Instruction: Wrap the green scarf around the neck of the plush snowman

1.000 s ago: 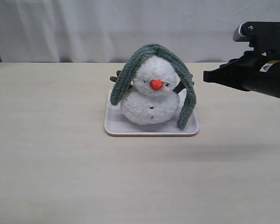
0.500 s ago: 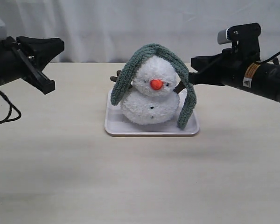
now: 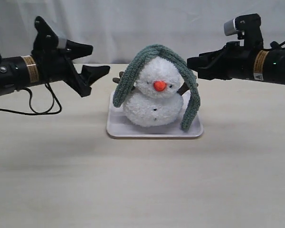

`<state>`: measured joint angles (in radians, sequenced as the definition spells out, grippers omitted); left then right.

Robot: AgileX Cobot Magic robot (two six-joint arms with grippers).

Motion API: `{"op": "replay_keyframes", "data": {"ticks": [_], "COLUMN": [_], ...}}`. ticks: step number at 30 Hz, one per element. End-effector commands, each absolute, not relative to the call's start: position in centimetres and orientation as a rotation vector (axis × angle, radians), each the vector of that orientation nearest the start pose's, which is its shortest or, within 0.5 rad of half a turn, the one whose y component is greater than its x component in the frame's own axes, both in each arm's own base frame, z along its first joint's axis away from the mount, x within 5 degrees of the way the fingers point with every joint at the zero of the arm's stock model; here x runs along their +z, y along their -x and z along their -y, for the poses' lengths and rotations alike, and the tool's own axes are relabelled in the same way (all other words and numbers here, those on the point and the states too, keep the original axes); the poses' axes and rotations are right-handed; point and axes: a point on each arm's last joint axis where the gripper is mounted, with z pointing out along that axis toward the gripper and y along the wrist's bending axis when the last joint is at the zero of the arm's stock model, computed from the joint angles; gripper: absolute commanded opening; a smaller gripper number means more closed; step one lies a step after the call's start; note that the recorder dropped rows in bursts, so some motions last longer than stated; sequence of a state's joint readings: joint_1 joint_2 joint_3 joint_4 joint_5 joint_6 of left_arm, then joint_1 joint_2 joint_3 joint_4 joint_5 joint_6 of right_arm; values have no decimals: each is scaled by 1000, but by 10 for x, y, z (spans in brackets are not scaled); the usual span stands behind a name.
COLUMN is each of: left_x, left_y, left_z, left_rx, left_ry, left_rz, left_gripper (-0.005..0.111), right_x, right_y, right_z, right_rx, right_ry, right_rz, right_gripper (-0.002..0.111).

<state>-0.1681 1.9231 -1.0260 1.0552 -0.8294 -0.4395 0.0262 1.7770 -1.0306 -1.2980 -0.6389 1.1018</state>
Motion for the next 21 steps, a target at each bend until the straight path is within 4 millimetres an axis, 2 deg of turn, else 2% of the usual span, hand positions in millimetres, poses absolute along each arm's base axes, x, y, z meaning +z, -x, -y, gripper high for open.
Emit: {"op": "replay_keyframes", "data": {"ticks": [1,4,7,10,13,14,21], "left_x": [169,159,155,156,158,159,163], "left_y": [-374,-373,-371,-369,-369,-369,-370], "left_z": [152,164,169,172,173,173,178], "left_rx": [-448,-430,-423,-449,-462,-467,-453], "left_ry": [-1092,-1164,-1198,-1202,-1197,-1178,-1136], "left_rz": [-1560,-1523,-1498,-1459,-1441,-1437,-1385], "left_gripper": [69,69,69,69,69,69,69], "right_x": [217,221,230,238,232,229,217], "right_y": [-373,-371,-364,-362,-366,-368,-388], "right_z": [-66,-71,-81,-88,-100,-104,-132], "right_rx": [553,612,750,828,745,718,484], "right_ry": [551,598,685,660,652,639,638], "right_rz": [-1929,-1878,-1750,-1670,-1688,-1701,-1833], "right_gripper": [43,43,41,25,6,4,4]}}
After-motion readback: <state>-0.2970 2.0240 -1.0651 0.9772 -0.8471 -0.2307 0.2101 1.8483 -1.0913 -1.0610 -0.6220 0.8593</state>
